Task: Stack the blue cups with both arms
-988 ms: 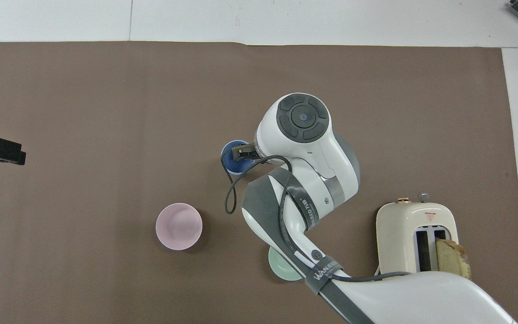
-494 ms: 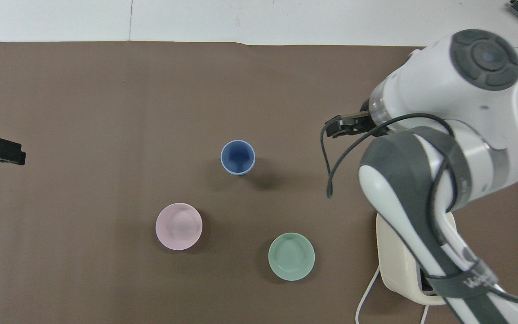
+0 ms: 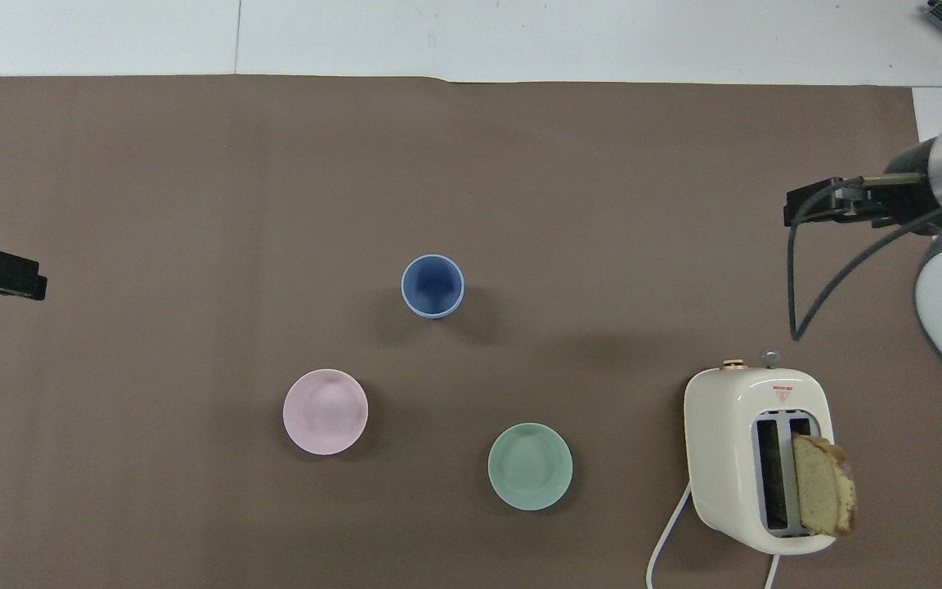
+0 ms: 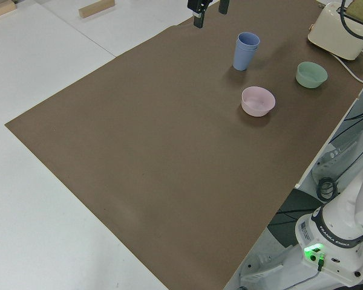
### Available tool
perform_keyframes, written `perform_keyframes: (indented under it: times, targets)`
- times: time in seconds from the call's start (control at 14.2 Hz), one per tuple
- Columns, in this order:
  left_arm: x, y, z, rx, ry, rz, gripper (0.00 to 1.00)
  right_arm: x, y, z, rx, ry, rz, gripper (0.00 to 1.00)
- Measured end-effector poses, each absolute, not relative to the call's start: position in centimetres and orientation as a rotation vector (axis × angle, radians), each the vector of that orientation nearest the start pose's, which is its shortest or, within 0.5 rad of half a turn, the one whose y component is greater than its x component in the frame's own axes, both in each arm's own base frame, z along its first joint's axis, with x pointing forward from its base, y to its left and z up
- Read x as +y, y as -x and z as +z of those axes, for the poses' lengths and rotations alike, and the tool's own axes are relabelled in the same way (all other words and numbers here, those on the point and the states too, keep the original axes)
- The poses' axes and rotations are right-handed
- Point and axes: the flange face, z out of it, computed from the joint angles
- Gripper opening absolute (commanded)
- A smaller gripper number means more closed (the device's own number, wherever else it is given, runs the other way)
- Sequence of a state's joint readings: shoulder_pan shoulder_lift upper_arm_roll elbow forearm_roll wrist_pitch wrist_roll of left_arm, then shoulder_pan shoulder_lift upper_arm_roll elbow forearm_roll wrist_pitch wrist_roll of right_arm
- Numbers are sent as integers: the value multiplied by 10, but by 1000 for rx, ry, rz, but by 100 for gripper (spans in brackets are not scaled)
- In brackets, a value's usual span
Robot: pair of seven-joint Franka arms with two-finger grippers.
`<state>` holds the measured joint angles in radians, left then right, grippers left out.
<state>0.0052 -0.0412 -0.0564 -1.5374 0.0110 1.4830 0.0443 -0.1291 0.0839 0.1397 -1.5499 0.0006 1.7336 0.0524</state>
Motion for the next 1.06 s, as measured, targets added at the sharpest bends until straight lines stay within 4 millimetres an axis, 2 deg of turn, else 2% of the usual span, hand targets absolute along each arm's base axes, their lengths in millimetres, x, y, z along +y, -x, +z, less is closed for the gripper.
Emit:
perform_keyframes:
  times: [0.14,0.28,1.06]
  targets:
    - [-27,-532,655,148,3125,21,100,-20,-589,609,110,3126,-153,100]
    - [-27,-532,655,148,3125,21,100,-30,-585,611,133,3128,-134,100]
    - [-27,-532,655,148,3125,21,100,-29,-584,613,130,3129,-135,100]
